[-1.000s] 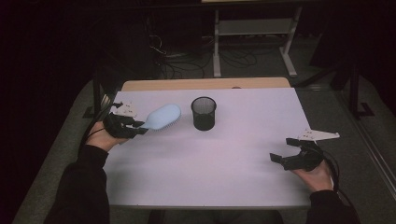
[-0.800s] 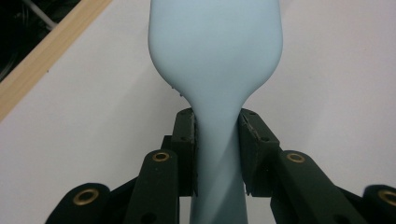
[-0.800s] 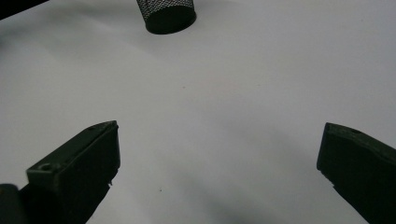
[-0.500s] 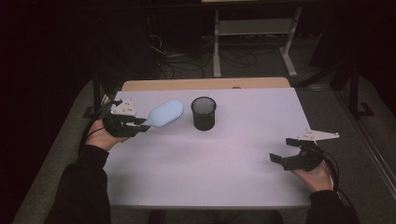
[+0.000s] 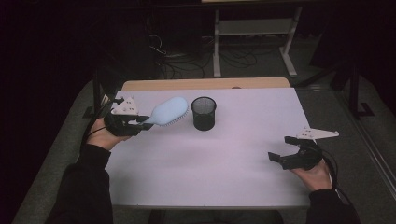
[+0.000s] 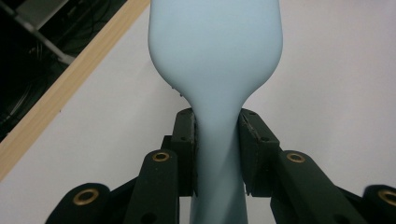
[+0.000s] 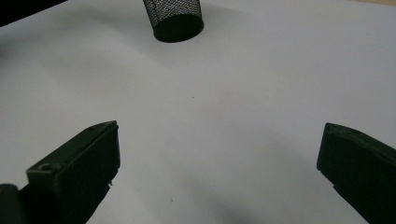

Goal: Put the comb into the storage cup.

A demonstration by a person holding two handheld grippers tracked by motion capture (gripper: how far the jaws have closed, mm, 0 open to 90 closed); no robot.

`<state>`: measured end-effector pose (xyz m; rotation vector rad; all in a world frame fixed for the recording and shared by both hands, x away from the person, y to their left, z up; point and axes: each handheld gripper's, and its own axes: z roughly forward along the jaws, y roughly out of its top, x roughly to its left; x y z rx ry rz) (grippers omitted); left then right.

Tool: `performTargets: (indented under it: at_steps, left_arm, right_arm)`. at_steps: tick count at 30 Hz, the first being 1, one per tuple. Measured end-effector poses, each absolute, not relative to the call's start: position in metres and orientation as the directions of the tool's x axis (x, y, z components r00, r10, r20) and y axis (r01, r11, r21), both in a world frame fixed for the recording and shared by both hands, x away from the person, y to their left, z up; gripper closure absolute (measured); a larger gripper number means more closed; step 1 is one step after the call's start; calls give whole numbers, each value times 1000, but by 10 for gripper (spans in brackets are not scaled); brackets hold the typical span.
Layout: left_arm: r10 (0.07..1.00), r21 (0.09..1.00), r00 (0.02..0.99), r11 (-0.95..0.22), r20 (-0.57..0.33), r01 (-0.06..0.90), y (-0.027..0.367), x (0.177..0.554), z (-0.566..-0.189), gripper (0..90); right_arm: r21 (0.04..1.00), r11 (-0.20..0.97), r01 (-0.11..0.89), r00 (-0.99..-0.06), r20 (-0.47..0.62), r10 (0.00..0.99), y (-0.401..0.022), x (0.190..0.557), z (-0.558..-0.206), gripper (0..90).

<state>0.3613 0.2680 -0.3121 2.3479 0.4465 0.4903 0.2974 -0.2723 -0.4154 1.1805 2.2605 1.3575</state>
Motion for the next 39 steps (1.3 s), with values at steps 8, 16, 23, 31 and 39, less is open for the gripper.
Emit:
performTargets:
  at_steps: [8,16,23,31,39]
  left_arm:
    - [429,698,870,-700,245,149,255,359,-299,704]
    - [418,705,872,-697,255,129,247,358,-291,704]
    - [411,710,873,-695,261,115,242,357,-288,704]
    - [400,714,877,-693,268,98,231,357,-283,704]
    - [381,714,883,-696,274,78,218,359,-280,704]
  right_arm:
    - [831,240,502,-650,178,739,-269,301,-398,0]
    - [830,270,489,-671,159,724,-263,309,-373,0]
    - [831,291,474,-687,142,713,-257,314,-359,0]
    - [826,310,471,-703,138,698,-249,317,-353,0]
    - [826,318,466,-714,139,686,-244,320,-347,0]
